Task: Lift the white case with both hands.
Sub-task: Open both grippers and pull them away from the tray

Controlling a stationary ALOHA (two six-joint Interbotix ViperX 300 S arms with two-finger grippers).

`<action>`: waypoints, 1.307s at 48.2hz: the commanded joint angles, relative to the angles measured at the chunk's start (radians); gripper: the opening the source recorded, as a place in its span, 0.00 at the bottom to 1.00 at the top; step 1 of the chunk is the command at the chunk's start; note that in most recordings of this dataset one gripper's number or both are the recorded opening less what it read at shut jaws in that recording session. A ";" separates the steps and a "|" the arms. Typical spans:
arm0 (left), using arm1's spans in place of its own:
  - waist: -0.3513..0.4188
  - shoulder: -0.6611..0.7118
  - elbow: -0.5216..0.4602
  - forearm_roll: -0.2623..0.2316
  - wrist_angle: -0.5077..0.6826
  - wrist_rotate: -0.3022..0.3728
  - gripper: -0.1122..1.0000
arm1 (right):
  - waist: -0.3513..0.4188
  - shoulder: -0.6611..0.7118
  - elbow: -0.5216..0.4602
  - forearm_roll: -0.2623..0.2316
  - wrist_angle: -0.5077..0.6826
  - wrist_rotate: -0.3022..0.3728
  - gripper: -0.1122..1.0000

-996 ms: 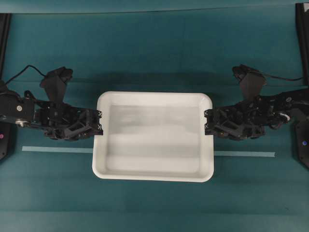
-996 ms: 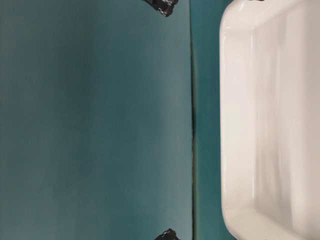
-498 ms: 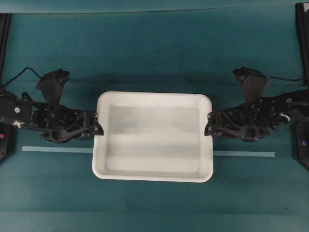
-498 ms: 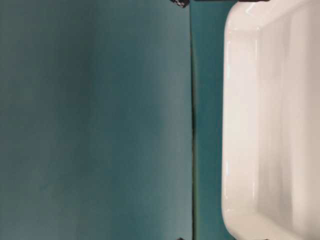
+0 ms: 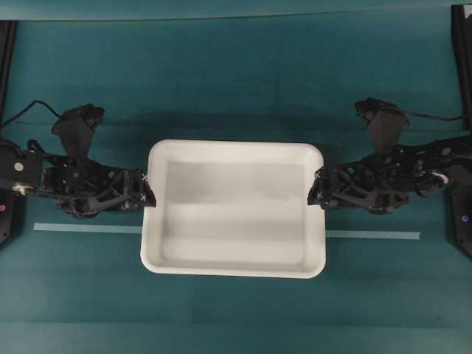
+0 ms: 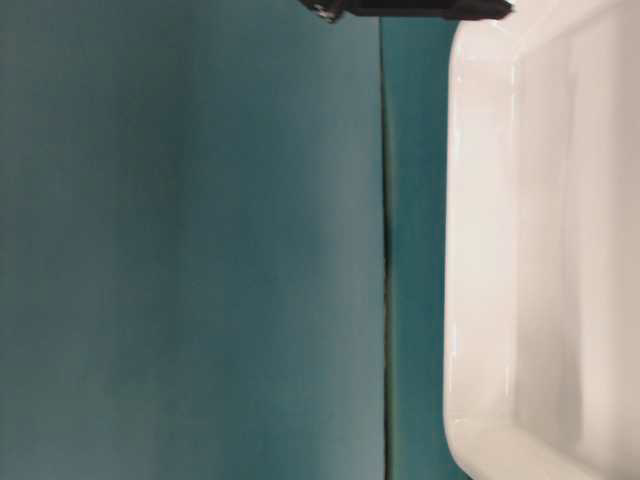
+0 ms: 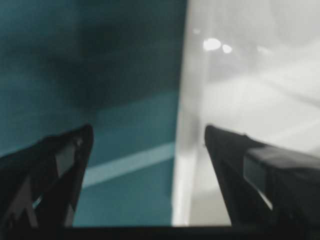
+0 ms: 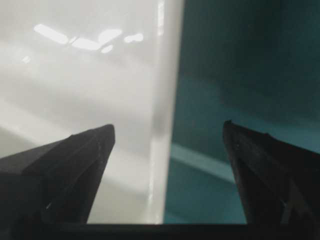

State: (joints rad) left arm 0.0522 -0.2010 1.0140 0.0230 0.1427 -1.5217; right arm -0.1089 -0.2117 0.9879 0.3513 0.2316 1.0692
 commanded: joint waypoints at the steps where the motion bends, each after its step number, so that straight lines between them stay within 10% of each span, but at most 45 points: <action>1: -0.003 -0.031 -0.009 0.003 0.005 0.014 0.95 | 0.005 -0.035 -0.008 -0.003 0.003 -0.014 0.92; 63: -0.006 -0.687 -0.038 0.005 0.161 0.606 0.87 | 0.025 -0.558 -0.032 -0.003 -0.091 -0.649 0.92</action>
State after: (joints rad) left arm 0.0476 -0.8790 0.9910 0.0230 0.3114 -0.9388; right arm -0.0844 -0.7655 0.9771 0.3497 0.1549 0.4449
